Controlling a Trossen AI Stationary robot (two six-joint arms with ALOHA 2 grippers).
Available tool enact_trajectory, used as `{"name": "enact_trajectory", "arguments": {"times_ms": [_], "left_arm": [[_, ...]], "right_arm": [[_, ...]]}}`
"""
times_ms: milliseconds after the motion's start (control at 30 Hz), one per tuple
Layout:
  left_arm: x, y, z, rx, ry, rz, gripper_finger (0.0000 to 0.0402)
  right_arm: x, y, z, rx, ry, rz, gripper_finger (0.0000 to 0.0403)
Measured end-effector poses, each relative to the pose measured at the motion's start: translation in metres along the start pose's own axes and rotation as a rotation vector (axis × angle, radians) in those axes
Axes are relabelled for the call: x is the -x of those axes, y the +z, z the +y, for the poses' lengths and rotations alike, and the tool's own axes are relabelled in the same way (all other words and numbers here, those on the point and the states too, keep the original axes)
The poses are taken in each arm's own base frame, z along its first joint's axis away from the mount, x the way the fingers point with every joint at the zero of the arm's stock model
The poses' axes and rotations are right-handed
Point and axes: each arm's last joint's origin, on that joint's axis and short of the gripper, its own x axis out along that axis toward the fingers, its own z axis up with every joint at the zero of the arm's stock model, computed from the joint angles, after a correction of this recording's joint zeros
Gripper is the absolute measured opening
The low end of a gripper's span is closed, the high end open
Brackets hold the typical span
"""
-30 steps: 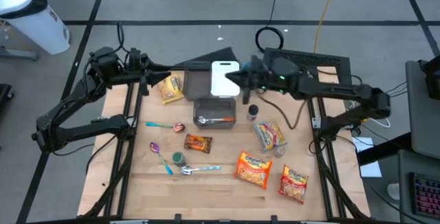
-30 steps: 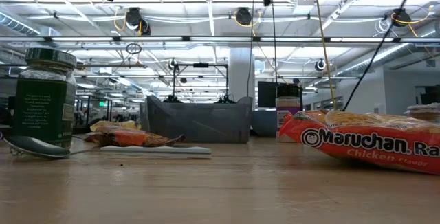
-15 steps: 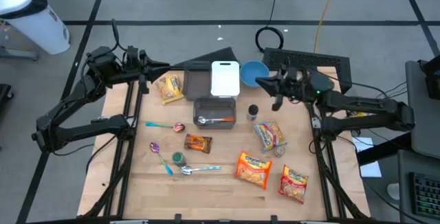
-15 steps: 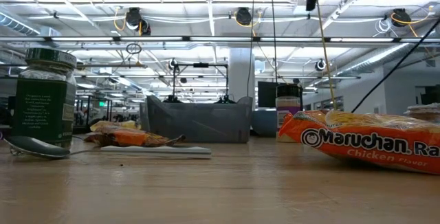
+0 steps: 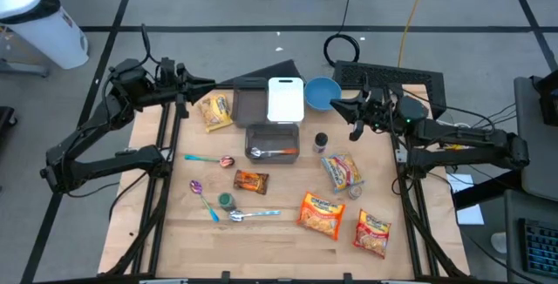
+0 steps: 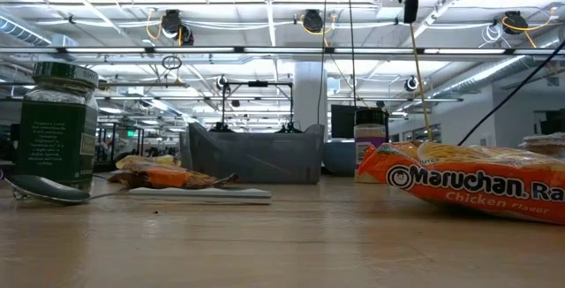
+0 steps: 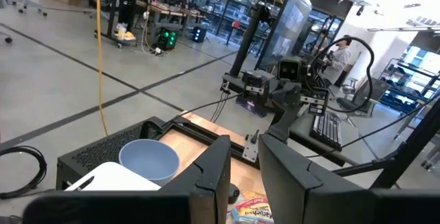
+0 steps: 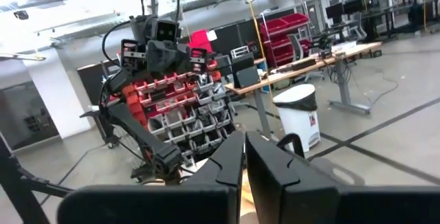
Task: Pick & Place Food Item
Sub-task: Put the violet seasoning bottle into the top black bin
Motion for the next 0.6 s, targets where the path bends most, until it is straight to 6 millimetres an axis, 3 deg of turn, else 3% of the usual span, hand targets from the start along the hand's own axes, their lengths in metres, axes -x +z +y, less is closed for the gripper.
{"name": "enact_trajectory", "arguments": {"times_ms": [300, 600], "left_arm": [[0.0, 0.0, 0.0, 0.004, 0.001, 0.003, 0.0081], [0.0, 0.0, 0.0, 0.017, 0.001, 0.004, 0.0081]], "right_arm": [[0.002, -0.013, -0.004, -0.068, -0.014, 0.038, 0.0034], [0.002, -0.012, -0.005, -0.075, -0.038, 0.027, 0.0084]]}}
